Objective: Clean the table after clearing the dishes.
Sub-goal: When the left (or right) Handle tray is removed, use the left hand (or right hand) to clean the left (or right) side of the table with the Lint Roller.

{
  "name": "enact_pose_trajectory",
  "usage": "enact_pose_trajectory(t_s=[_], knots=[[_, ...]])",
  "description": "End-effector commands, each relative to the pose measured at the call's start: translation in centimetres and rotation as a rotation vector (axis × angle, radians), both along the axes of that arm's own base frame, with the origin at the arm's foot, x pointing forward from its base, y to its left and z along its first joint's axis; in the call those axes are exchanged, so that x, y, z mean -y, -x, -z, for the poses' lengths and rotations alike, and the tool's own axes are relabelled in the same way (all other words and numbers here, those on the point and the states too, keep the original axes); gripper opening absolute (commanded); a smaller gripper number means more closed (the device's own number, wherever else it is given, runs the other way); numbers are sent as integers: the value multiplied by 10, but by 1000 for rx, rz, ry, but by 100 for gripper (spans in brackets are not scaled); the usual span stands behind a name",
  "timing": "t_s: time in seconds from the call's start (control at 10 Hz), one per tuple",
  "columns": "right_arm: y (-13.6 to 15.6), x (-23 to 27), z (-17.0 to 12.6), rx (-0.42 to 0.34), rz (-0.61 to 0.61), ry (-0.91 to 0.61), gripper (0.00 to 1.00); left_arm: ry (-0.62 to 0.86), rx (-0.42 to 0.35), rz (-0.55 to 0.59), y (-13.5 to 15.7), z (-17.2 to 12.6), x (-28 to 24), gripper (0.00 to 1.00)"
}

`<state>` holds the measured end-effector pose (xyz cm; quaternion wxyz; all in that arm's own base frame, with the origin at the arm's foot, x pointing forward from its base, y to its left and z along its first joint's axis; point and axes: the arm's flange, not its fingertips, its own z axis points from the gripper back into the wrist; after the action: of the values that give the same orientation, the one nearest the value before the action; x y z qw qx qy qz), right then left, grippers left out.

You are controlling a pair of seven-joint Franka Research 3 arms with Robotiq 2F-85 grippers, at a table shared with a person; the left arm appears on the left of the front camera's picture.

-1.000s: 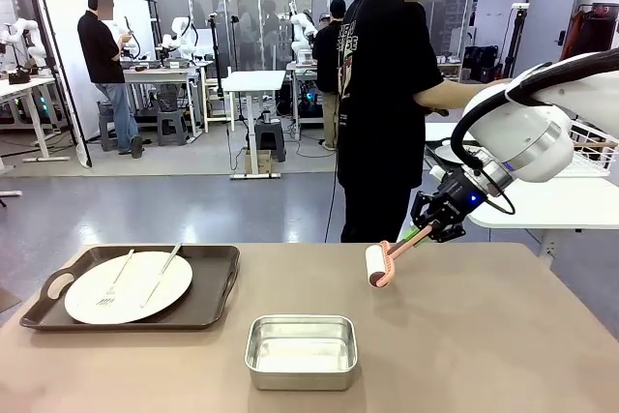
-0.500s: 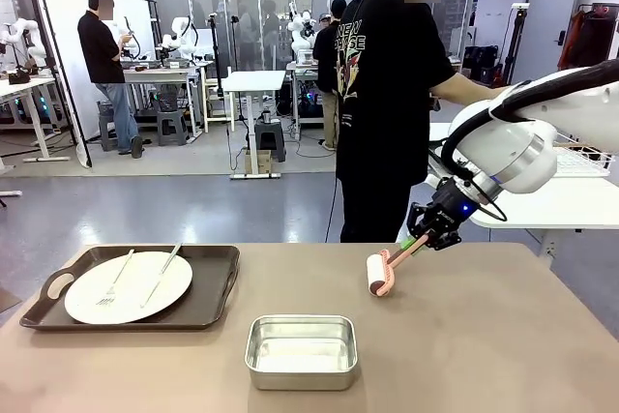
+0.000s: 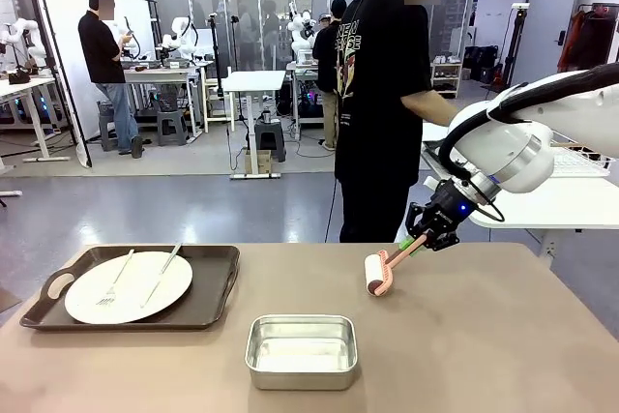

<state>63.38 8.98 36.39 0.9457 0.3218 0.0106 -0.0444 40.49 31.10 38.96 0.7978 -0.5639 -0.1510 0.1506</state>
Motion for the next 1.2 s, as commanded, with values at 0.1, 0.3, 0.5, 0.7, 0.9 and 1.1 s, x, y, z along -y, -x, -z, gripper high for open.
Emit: enact_pose_trajectory(t_s=[0.1,0.3,0.5,0.7,0.9,1.1], knots=[[-5,18,16,-11,45,56,22,1,3,-3,3,-1,-1,100],[-1,35,25,-7,22,100,22,1,3,-3,3,-1,-1,100],[-2,56,27,-6,9,133,22,1,3,-3,3,-1,-1,100],[-1,81,28,-5,-1,124,22,1,3,-3,3,-1,-1,100],[6,106,33,-5,-20,138,22,1,3,-3,3,-1,-1,100],[8,137,38,0,-12,152,22,1,3,-3,3,-1,-1,100]])
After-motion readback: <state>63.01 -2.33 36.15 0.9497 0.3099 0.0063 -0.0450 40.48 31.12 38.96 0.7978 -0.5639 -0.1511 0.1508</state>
